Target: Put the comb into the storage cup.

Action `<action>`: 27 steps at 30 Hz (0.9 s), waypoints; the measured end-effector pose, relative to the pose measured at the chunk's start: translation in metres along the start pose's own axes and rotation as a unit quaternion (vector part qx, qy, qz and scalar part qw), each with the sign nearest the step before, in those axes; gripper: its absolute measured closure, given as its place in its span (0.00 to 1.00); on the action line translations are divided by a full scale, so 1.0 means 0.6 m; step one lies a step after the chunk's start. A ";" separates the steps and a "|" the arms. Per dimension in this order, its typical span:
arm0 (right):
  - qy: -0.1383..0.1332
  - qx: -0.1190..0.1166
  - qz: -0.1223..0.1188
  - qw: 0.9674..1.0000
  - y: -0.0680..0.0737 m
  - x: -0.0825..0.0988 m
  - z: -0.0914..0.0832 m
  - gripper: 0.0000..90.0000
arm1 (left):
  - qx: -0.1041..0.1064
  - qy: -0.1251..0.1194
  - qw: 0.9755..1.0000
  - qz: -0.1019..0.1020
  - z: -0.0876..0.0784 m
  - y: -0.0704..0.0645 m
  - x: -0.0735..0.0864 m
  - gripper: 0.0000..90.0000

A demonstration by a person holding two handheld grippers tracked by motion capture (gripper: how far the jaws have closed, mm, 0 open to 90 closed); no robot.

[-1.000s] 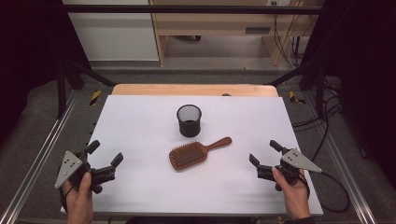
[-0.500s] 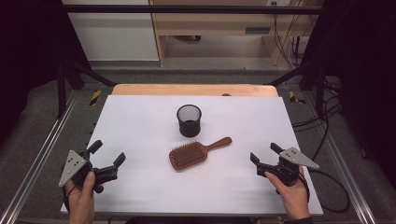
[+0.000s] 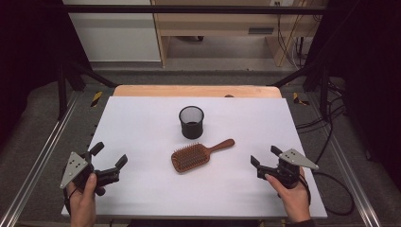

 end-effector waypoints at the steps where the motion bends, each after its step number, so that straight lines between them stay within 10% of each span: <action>1: 0.001 0.000 0.001 1.000 0.000 0.000 0.001 0.14 | 0.000 0.001 1.000 0.001 0.000 0.000 0.000 0.01; 14: 0.038 0.038 0.005 0.999 0.008 -0.015 0.061 0.23 | -0.003 0.007 1.000 -0.002 0.000 0.001 0.005 0.01; 27: 0.101 0.009 -0.055 0.993 0.054 -0.072 0.130 0.37 | -0.001 0.007 1.000 0.000 0.002 0.000 0.003 0.02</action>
Point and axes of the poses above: each handheld gripper's, and its own axes: z roughly forward along the jaws, x roughly out of its underside, y roughly to its left, the point moved 2 cm from there along z, roughly forward along the jaws, and after that the axes turned 11 degrees about x, right-handed, at the moved point
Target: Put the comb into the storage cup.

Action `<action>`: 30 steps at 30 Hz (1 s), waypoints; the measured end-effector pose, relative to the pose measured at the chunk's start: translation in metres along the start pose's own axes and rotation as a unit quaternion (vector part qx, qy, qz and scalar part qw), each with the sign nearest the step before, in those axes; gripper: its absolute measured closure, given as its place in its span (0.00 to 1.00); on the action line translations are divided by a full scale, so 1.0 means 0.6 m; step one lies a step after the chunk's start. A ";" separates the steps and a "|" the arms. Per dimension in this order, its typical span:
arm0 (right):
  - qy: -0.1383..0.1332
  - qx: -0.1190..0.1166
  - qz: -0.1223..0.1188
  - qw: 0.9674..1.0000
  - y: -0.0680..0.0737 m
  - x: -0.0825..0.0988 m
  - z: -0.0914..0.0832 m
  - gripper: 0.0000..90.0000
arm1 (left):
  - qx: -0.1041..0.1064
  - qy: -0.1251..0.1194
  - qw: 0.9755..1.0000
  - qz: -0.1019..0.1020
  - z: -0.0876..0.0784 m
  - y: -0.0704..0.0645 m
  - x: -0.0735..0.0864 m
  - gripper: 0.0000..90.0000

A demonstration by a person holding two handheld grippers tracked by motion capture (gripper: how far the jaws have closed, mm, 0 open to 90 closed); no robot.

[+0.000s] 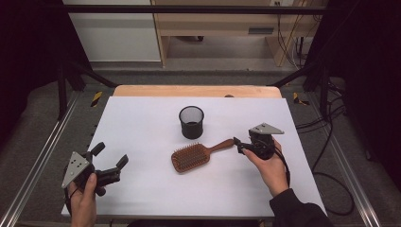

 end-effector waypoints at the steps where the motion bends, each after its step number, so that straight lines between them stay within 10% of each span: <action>1: 0.005 -0.005 -0.004 1.000 0.003 -0.003 0.003 0.39 | 0.003 0.001 1.000 0.004 0.000 -0.002 -0.001 0.01; 30: 0.056 -0.057 -0.042 0.996 0.063 -0.033 0.073 1.00 | 0.000 -0.001 1.000 0.003 -0.002 0.003 -0.002 0.02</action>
Point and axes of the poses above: each handheld gripper's, and its own axes: z roughly forward along the jaws, x roughly out of its underside, y roughly to its left, the point moved 2 cm from there along z, roughly forward along the jaws, and after that the axes turned 11 degrees about x, right-handed, at the moved point
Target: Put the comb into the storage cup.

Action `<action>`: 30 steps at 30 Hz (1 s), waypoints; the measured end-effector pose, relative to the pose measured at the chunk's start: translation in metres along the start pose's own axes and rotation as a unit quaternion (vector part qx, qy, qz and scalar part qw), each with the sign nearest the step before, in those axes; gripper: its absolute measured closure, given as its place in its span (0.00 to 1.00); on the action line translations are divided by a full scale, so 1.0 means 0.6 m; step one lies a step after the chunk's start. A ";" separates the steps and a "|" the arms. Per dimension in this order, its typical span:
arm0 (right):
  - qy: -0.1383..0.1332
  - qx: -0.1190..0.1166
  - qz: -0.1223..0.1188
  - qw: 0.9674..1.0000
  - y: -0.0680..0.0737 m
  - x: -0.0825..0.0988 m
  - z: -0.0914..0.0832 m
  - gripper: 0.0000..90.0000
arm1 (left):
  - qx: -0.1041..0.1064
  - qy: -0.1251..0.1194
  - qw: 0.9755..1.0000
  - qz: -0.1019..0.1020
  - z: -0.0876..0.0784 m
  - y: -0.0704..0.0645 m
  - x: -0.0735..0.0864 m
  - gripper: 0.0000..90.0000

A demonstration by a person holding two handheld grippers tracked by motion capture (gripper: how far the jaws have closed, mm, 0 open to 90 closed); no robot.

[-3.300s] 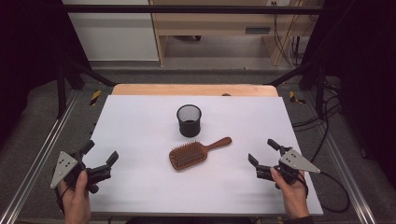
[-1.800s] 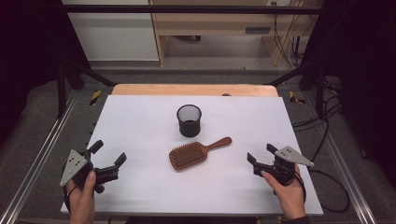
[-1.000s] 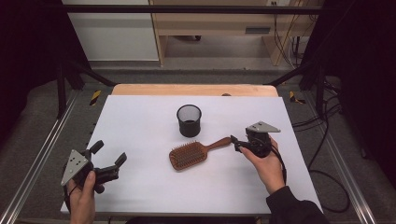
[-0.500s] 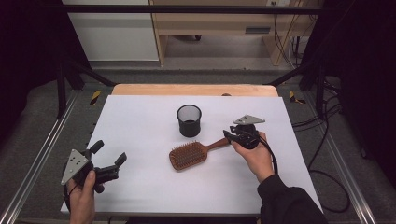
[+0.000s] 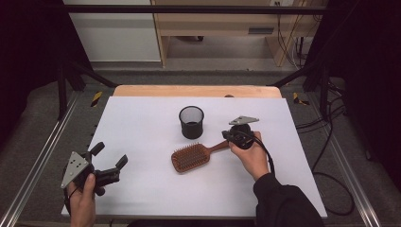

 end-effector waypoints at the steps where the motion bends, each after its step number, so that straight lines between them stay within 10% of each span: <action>1: 0.006 -0.004 0.002 1.000 0.005 0.001 0.007 1.00 | 0.000 0.000 1.000 -0.001 0.001 0.000 0.000 0.02; 14: 0.073 -0.024 -0.052 0.996 0.059 0.002 0.079 1.00 | 0.004 0.002 1.000 -0.006 0.003 0.000 0.003 0.02; 30: 0.090 -0.045 -0.103 0.990 0.081 0.017 0.078 1.00 | 0.003 0.001 1.000 -0.004 0.002 0.000 0.001 0.02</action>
Point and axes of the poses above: each handheld gripper's, and its own axes: z roughly forward along the jaws, x roughly out of its underside, y roughly to its left, the point moved 2 cm from there along z, roughly forward along the jaws, and after that the axes turned 11 degrees about x, right-handed, at the moved point
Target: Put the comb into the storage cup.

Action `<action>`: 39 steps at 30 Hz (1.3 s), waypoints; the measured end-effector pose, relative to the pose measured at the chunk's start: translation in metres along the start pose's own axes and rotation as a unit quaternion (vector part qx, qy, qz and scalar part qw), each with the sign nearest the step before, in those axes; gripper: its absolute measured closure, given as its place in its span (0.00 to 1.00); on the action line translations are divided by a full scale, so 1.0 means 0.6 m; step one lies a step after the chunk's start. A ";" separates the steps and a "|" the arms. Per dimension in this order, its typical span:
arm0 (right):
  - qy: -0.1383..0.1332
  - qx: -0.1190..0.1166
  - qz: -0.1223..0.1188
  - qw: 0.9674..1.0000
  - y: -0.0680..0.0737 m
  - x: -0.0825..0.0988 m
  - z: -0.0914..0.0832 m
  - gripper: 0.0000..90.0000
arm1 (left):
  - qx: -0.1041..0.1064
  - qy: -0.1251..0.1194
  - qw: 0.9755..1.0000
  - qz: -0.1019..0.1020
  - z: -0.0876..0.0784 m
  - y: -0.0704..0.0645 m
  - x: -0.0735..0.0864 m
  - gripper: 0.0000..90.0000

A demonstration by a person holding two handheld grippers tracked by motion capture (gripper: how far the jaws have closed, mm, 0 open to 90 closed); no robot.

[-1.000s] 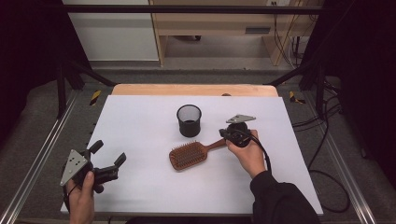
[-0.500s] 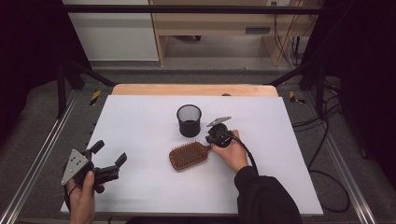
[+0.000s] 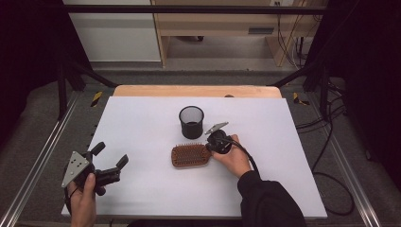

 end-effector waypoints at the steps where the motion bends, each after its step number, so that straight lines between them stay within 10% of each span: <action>1: 0.000 0.000 0.000 1.000 0.000 0.000 0.000 1.00 | 0.000 0.000 1.000 -0.001 0.000 0.000 0.000 0.02; 39: 0.043 -0.036 0.003 0.998 0.006 0.063 -0.071 1.00 | -0.004 0.000 1.000 0.000 -0.003 0.001 0.000 0.02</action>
Point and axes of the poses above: each handheld gripper's, and its own axes: z roughly forward along the jaws, x roughly out of its underside, y roughly to its left, the point moved 2 cm from there along z, roughly forward along the jaws, and after that the axes turned 11 degrees about x, right-handed, at the moved point
